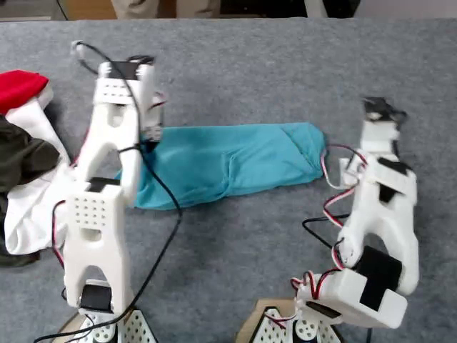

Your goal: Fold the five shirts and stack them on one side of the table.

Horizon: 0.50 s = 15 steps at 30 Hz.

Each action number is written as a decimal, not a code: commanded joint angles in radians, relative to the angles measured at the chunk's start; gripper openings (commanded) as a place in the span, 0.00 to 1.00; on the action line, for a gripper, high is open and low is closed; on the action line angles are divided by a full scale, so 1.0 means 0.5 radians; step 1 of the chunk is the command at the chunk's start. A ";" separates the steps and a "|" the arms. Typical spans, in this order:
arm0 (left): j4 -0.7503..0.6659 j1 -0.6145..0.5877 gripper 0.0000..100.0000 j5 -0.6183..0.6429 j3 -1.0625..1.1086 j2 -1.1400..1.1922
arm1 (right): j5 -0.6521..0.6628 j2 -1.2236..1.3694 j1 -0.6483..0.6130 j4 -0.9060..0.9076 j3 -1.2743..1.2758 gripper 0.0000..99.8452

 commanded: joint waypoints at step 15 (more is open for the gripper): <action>-0.071 0.574 0.02 0.427 -0.601 -0.186 | -0.193 -0.103 0.186 -0.110 -0.032 0.01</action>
